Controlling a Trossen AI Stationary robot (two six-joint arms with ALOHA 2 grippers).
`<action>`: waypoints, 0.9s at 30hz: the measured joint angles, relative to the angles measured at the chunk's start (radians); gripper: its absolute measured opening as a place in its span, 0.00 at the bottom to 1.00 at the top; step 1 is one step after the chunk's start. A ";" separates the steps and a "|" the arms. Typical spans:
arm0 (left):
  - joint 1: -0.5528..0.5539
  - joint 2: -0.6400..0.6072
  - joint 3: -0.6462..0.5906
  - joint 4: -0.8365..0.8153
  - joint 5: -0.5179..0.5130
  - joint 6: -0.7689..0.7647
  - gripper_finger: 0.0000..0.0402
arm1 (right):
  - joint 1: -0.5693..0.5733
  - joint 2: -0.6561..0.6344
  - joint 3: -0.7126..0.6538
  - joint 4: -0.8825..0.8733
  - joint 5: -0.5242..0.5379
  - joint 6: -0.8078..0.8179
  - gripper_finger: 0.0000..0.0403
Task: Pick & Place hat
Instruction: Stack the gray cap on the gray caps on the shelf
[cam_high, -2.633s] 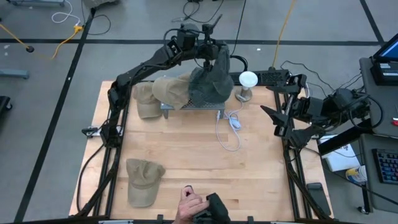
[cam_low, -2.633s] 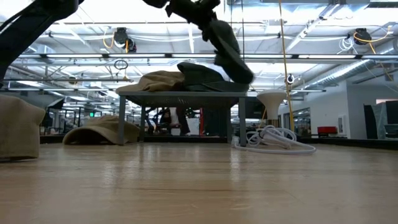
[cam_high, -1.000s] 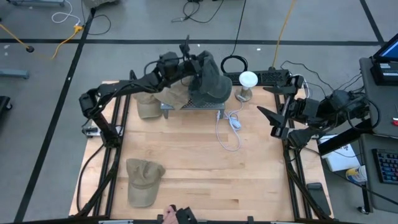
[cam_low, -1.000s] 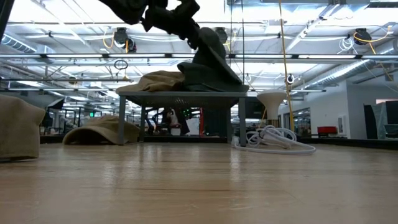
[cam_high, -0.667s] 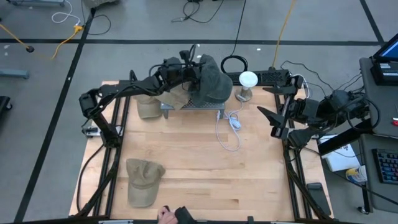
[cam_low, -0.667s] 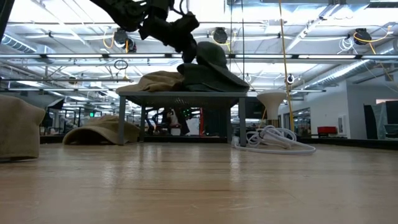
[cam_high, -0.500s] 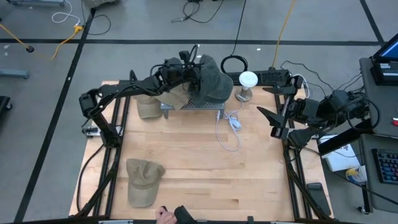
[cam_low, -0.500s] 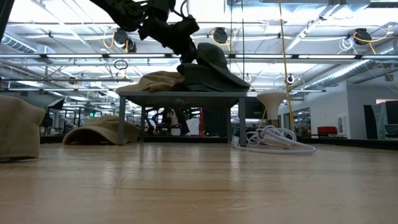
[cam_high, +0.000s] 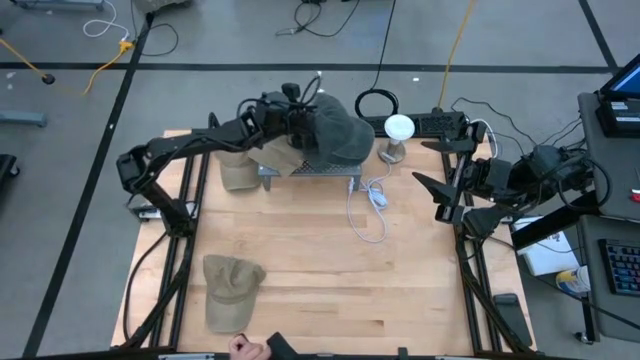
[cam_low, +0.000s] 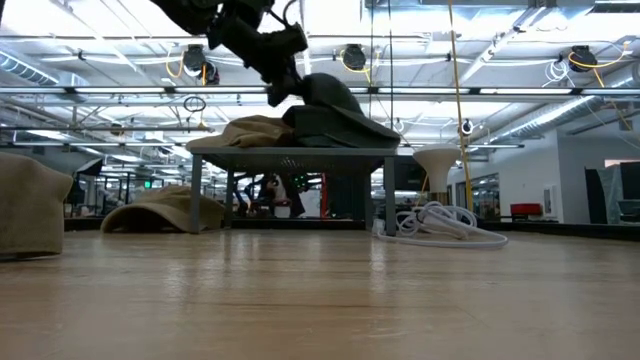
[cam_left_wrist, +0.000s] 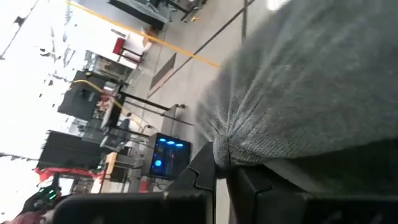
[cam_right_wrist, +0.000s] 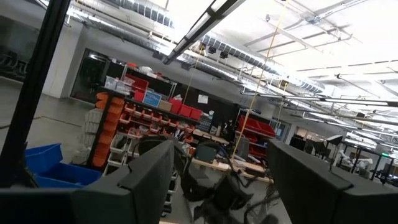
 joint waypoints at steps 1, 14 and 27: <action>0.002 -0.009 0.000 -0.005 -0.005 0.000 0.04 | 0.000 0.000 0.000 0.000 0.000 0.000 0.62; -0.004 -0.022 0.000 -0.188 0.025 -0.075 0.04 | 0.000 0.000 0.000 -0.021 0.000 0.018 0.62; -0.008 -0.024 0.001 -0.281 -0.001 -0.138 0.33 | 0.000 0.000 0.000 -0.039 0.000 0.058 0.62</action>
